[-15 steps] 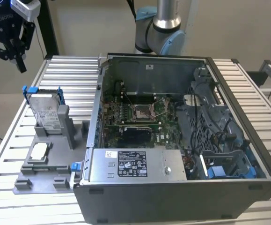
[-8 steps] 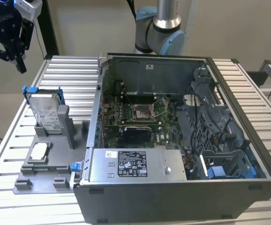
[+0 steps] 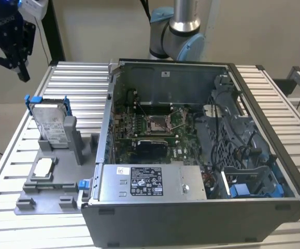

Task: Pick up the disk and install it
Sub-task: 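Pick up the disk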

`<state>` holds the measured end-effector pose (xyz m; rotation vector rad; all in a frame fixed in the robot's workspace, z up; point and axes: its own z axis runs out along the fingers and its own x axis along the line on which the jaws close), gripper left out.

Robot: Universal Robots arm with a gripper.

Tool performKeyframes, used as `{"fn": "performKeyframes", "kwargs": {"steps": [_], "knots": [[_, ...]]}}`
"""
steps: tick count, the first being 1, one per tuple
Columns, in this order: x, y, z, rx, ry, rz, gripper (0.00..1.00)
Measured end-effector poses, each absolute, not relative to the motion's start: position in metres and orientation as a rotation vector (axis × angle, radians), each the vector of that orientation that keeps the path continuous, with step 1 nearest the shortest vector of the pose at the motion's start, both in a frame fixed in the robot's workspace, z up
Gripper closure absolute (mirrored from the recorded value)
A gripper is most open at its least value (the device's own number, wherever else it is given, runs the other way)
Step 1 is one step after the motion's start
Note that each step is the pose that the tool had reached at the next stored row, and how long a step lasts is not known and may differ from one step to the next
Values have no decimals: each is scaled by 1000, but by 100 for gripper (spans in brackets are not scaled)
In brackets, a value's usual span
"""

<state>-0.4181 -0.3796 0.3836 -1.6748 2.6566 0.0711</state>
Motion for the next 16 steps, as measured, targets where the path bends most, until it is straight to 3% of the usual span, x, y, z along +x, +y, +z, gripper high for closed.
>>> {"fn": "performKeyframes", "kwargs": {"steps": [16], "knots": [[-418, -380, 381, -2038, 2376, 46, 100]]}}
